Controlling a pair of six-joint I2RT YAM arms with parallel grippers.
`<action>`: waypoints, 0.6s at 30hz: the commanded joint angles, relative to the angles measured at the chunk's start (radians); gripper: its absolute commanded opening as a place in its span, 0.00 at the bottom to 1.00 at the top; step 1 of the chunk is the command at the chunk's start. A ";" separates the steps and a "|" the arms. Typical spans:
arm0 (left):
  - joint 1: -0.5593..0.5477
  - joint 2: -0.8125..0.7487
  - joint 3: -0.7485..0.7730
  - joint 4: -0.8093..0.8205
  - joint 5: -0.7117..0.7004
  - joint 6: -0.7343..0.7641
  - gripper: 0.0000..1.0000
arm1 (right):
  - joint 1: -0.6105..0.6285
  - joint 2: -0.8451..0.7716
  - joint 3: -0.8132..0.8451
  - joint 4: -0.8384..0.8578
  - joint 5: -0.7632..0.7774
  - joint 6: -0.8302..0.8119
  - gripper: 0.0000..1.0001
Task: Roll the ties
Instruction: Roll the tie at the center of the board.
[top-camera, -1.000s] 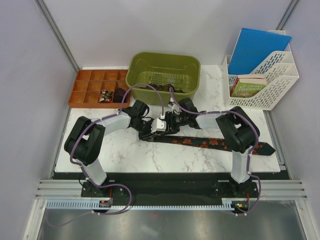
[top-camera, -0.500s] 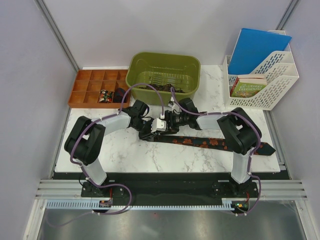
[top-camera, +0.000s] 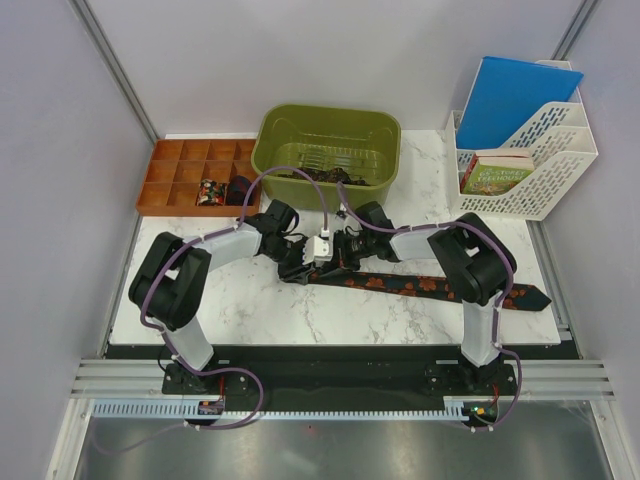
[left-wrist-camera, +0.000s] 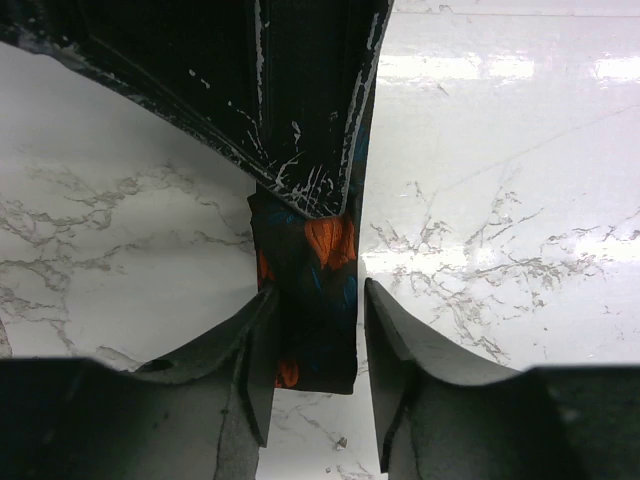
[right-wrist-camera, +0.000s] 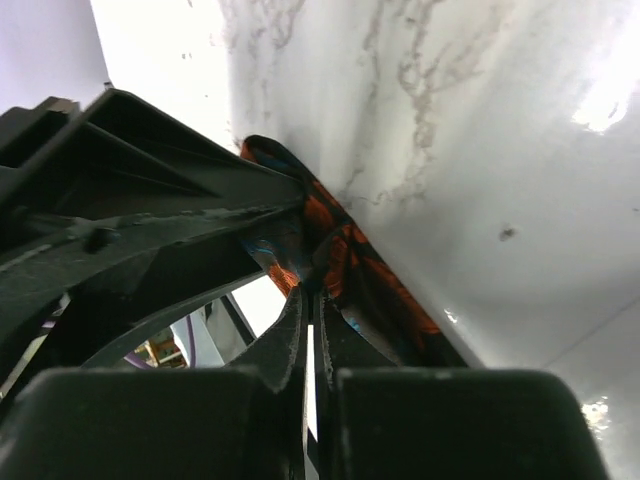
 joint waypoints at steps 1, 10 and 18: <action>0.012 -0.018 -0.021 0.010 -0.045 -0.031 0.49 | -0.007 0.017 -0.003 -0.035 0.023 -0.063 0.00; 0.086 -0.092 -0.041 0.005 -0.015 0.012 0.59 | -0.012 0.022 -0.023 -0.080 0.048 -0.122 0.00; 0.083 -0.073 -0.041 0.004 0.041 0.024 0.69 | -0.014 0.042 -0.028 -0.091 0.059 -0.136 0.00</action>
